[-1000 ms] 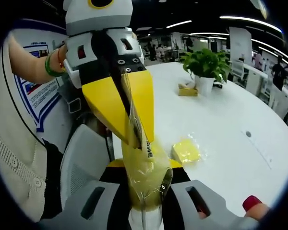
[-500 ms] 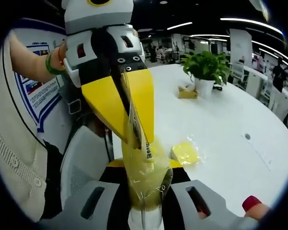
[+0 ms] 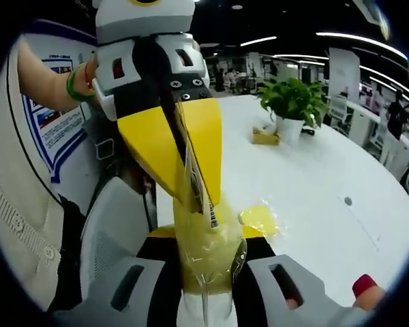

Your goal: Compare the silicone blocks by pressing each to a similar depth, holding the contact briefly, and releasing to observe deformation and rebound differences across the visible hardness samples.

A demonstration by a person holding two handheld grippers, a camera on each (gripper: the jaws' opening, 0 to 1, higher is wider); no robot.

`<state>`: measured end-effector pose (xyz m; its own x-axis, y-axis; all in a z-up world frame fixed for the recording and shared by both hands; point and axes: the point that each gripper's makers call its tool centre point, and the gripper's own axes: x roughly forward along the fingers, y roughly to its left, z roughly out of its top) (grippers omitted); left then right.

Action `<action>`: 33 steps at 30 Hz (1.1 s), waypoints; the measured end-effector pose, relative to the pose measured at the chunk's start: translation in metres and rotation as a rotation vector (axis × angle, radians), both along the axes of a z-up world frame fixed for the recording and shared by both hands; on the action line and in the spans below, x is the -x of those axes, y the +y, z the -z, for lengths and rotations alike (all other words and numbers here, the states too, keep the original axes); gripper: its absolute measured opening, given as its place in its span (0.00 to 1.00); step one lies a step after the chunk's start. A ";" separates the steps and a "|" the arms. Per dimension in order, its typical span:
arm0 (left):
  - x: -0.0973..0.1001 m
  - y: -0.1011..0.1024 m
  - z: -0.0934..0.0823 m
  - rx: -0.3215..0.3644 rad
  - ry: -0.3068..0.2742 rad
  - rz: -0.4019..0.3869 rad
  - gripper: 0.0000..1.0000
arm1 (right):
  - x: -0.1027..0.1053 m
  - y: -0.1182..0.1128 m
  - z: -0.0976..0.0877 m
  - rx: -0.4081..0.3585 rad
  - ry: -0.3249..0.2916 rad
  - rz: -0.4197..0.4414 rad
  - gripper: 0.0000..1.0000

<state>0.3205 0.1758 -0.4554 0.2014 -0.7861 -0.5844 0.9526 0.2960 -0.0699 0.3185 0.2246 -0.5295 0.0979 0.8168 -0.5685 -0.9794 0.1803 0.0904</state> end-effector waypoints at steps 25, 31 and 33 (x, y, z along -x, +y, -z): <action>0.001 0.001 0.023 -0.024 0.076 -0.017 0.00 | 0.001 0.004 -0.001 -0.046 0.019 -0.005 0.27; 0.001 0.002 0.036 -0.038 0.112 -0.032 0.00 | 0.004 0.002 0.011 -0.018 0.013 0.004 0.42; 0.001 0.002 0.039 -0.039 0.117 -0.033 0.00 | 0.005 0.001 0.013 -0.020 0.017 0.011 0.47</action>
<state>0.3194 0.1774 -0.4939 0.1552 -0.7561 -0.6357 0.9282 0.3319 -0.1682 0.3138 0.2256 -0.5429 0.0972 0.8271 -0.5536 -0.9758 0.1887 0.1106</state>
